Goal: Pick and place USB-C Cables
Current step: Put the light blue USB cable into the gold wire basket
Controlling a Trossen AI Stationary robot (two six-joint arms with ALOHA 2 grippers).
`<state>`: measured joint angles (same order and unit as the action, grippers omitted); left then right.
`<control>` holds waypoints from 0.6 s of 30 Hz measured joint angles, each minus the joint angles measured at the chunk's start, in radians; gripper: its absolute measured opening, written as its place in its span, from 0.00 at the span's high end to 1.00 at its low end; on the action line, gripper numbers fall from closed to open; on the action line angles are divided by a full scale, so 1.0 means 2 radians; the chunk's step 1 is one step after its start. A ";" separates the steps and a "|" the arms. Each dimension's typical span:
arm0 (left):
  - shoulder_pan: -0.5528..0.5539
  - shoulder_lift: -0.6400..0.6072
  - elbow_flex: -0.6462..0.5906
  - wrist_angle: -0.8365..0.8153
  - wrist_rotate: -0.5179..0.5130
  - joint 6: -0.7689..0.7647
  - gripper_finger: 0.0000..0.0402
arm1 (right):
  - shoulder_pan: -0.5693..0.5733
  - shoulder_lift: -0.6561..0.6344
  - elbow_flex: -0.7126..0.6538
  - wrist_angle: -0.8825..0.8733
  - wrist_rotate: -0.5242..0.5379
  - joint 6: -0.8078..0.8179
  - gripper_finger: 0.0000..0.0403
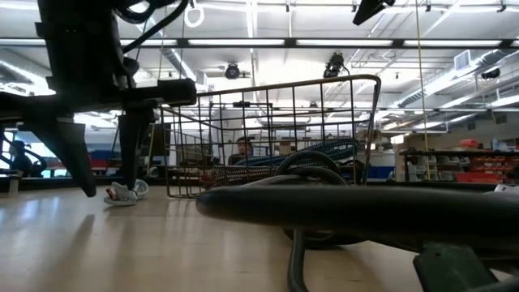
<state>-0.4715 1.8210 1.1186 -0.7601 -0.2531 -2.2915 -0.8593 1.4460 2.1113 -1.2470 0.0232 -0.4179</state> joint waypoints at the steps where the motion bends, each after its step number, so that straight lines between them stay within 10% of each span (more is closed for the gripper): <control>1: 0.002 0.000 0.000 0.000 -0.001 0.001 0.59 | 0.000 0.000 0.000 0.000 0.000 0.000 0.70; 18: 0.009 0.000 0.000 -0.025 -0.019 0.000 0.59 | 0.000 0.000 0.000 0.000 -0.012 0.000 0.70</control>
<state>-0.4544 1.8210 1.1187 -0.8100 -0.2916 -2.2914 -0.8589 1.4460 2.1113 -1.2476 -0.0011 -0.4183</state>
